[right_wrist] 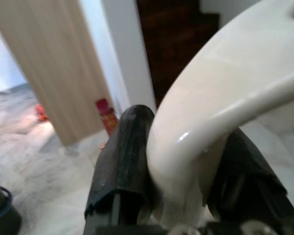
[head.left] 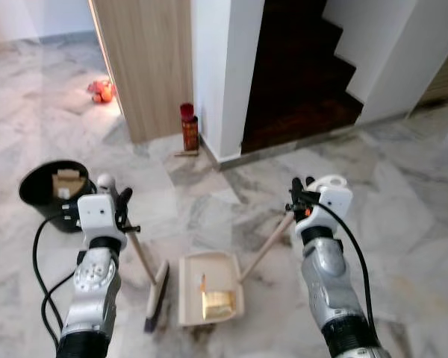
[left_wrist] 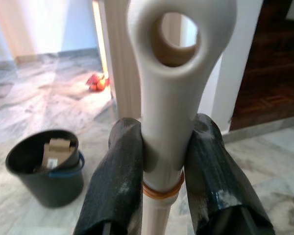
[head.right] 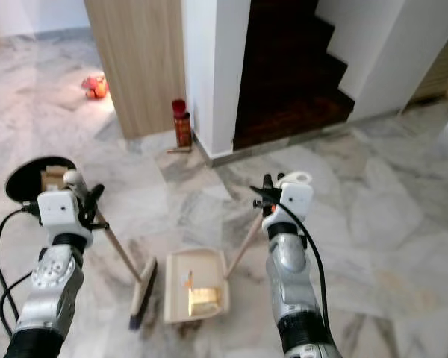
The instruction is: Sweep floor
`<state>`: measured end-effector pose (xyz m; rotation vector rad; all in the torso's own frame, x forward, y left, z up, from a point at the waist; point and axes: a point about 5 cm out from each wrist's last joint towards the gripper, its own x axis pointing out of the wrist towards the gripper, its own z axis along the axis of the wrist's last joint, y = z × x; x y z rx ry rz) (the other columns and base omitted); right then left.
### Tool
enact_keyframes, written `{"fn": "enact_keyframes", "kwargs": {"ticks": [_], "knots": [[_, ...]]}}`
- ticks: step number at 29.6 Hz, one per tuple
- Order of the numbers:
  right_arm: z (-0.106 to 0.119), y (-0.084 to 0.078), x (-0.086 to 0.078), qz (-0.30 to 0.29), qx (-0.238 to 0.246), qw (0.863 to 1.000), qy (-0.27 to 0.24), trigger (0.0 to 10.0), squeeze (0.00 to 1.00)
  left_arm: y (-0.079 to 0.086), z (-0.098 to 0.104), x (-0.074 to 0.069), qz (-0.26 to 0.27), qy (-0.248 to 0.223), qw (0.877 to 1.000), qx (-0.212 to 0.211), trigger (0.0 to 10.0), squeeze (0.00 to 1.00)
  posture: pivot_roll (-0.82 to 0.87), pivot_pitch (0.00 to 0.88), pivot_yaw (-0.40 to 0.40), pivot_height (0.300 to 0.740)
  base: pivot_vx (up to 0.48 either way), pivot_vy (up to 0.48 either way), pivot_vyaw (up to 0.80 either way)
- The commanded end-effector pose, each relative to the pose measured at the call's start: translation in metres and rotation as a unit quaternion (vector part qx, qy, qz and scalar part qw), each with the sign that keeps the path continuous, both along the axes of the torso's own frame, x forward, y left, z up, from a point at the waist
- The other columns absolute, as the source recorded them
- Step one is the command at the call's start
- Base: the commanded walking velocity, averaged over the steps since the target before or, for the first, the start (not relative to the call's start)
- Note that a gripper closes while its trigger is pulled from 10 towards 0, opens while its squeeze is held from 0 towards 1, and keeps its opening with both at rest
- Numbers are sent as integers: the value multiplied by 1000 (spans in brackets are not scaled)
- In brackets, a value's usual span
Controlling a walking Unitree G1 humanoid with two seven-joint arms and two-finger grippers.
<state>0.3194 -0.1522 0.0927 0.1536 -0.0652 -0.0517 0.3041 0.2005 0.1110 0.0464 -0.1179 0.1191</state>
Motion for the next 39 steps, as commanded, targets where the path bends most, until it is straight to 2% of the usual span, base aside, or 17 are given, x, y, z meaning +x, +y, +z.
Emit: {"fn": "enact_keyframes", "kwargs": {"ticks": [1,10,29,39], "knots": [[14,3,6,6,-6,1000,-29,10000,0,3,9,1,4,-21,1000,4,10000,0,35,27,-28,740,0,330,525],[15,3,6,5,-5,1000,-30,10000,0,4,10,1,4,-21,1000,5,10000,0,36,30,-26,740,0,326,610],[14,4,5,6,-1,1000,-29,10000,0,5,11,1,5,-22,1000,9,10000,0,43,31,-21,740,0,322,0],[13,4,6,7,-1,1000,-28,10000,0,-1,10,1,-12,-21,1000,9,10000,0,40,18,-19,740,0,0,0]]}}
